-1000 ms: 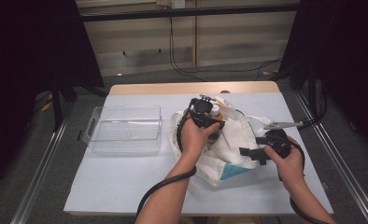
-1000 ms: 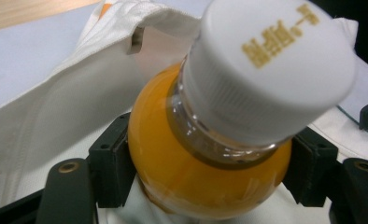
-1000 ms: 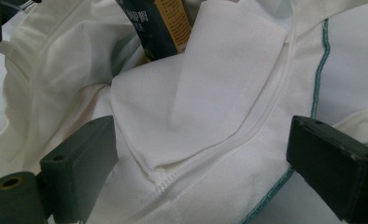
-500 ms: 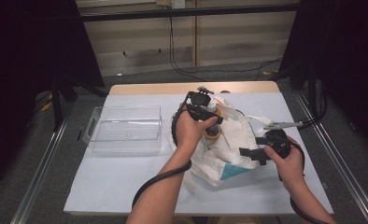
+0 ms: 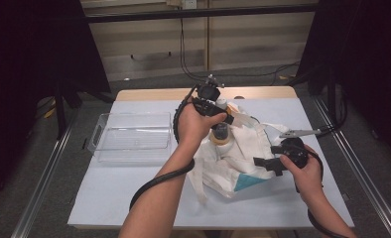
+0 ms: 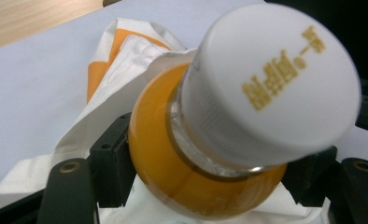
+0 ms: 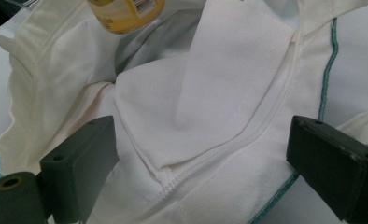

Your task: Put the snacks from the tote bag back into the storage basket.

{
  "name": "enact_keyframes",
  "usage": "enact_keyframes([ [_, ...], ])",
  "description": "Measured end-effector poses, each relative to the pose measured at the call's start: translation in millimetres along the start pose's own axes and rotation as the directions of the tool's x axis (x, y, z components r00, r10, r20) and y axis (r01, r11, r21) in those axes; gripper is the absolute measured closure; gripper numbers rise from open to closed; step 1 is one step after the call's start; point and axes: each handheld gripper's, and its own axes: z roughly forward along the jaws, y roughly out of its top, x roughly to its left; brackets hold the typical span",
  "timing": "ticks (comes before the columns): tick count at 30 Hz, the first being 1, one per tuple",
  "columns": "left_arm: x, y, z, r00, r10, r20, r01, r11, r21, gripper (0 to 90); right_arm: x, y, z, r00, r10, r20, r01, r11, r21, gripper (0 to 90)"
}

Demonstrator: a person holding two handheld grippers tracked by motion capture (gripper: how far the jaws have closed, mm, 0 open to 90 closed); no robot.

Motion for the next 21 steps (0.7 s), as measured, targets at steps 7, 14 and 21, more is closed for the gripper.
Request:
enact_keyframes([
  [7, 7.5, 0.6, -10.4, 0.9998, -0.006, -0.017, 0.007, 0.9998, 0.02, 29.9, 0.2, 0.6, -0.8, 1.0, -0.002, -0.004, 0.002, 1.0, -0.004, 8.3],
  [14, 17.1, 1.2, -21.5, 0.9998, -0.017, -0.007, 0.017, 0.9991, 0.04, 29.9, 0.5, 0.6, -0.5, 1.0, 0.0, -0.003, 0.0, 1.0, 0.0, 8.3],
  [21, 22.9, 0.8, -32.3, 0.9995, -0.021, -0.022, 0.022, 0.9985, 0.049, 29.9, 0.8, 0.7, -0.7, 1.0, -0.006, -0.002, 0.006, 1.0, -0.004, 8.3],
])
